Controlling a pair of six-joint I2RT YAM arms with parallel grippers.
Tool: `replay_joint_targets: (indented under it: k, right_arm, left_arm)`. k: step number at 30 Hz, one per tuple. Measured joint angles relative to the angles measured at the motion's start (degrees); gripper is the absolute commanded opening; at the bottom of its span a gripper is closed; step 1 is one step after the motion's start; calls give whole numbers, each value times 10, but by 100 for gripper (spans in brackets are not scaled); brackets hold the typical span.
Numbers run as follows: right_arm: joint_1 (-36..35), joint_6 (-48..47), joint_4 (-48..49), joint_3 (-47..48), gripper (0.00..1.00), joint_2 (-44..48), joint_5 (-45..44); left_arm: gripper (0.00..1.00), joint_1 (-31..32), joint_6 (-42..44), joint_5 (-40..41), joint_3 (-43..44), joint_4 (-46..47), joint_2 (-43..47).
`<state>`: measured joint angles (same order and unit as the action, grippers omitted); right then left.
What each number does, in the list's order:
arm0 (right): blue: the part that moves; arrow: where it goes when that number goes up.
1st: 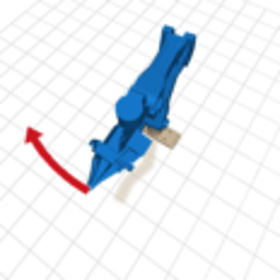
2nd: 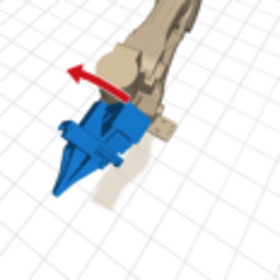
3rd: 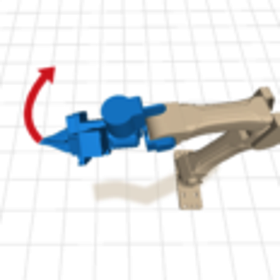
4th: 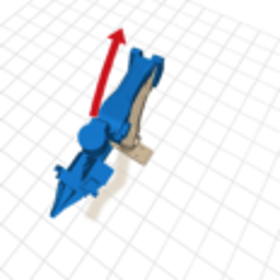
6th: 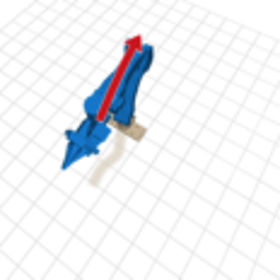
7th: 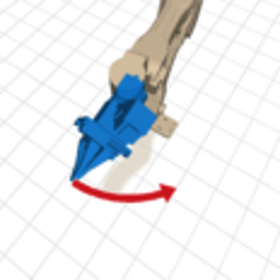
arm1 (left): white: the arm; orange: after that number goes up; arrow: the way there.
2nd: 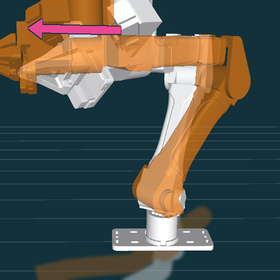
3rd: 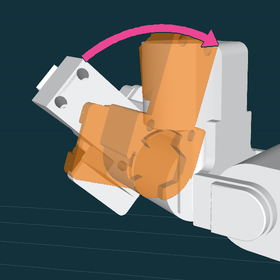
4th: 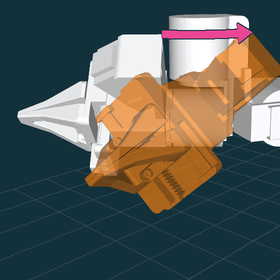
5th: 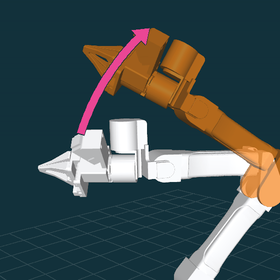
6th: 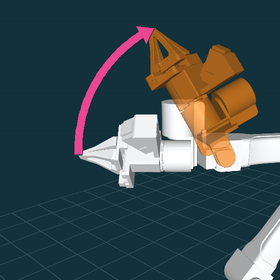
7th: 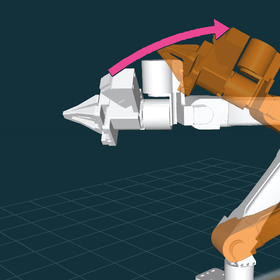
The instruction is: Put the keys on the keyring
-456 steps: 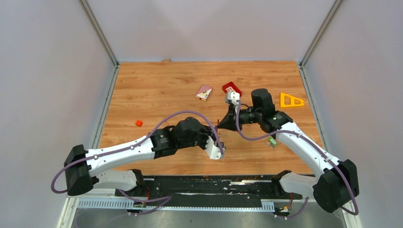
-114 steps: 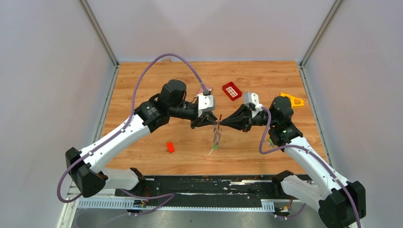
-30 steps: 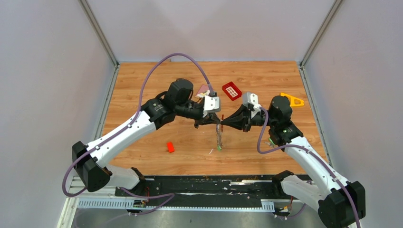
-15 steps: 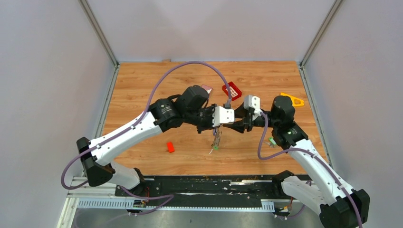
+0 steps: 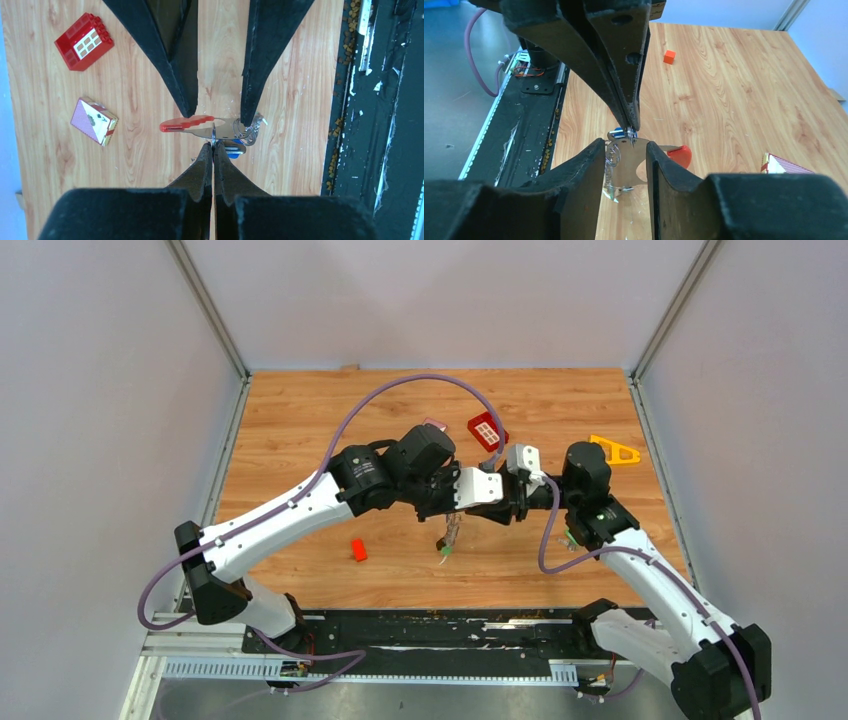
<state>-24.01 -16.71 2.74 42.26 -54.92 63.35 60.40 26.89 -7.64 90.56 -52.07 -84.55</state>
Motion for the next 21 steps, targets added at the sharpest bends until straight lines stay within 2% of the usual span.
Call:
replay_joint_targets:
  k: [21]
  right_arm:
    - [-17, 21, 36, -4, 26, -25, 7]
  left_arm:
    - [0, 2, -22, -45, 0, 5, 0]
